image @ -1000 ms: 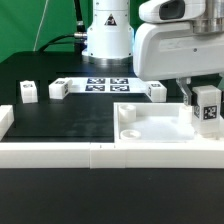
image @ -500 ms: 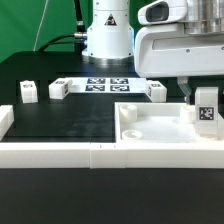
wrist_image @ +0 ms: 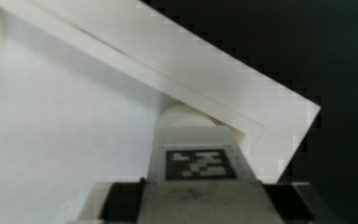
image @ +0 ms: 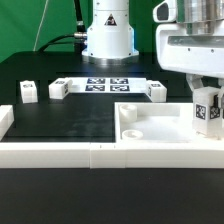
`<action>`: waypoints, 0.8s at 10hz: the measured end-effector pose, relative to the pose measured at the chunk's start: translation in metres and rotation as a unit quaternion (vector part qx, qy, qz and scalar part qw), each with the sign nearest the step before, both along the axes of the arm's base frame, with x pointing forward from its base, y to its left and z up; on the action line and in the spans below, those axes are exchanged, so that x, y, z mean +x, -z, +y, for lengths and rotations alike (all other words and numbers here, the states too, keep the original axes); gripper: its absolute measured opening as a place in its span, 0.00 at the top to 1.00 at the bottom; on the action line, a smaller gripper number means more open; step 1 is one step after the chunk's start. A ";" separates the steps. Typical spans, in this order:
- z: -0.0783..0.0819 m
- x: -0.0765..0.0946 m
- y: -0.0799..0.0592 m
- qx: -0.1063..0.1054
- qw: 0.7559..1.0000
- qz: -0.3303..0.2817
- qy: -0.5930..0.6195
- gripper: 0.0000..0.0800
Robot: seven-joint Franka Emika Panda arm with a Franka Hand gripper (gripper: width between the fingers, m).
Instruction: Assemble one leg
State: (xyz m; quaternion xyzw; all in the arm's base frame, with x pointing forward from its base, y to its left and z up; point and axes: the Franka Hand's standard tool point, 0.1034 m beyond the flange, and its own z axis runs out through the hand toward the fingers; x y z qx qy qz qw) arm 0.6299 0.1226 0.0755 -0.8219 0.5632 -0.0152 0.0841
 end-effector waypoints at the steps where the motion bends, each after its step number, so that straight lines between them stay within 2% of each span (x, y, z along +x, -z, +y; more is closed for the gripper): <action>1: 0.000 0.000 0.000 0.009 0.999 0.003 0.034 0.64; 4: 0.001 0.001 0.000 0.026 0.991 0.015 0.129 0.64; 5: 0.002 0.001 0.000 0.030 0.989 0.017 0.144 0.55; 6: 0.003 0.000 0.000 0.032 0.989 0.018 0.144 0.55; 7: 0.003 0.000 0.000 0.030 0.990 0.016 0.135 0.32; 8: 0.003 0.001 0.000 0.028 0.993 0.013 0.112 0.21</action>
Offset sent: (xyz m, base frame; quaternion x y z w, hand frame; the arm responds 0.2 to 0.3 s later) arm 0.0012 -0.0006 -0.0006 -0.0337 -0.0026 0.1978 0.9797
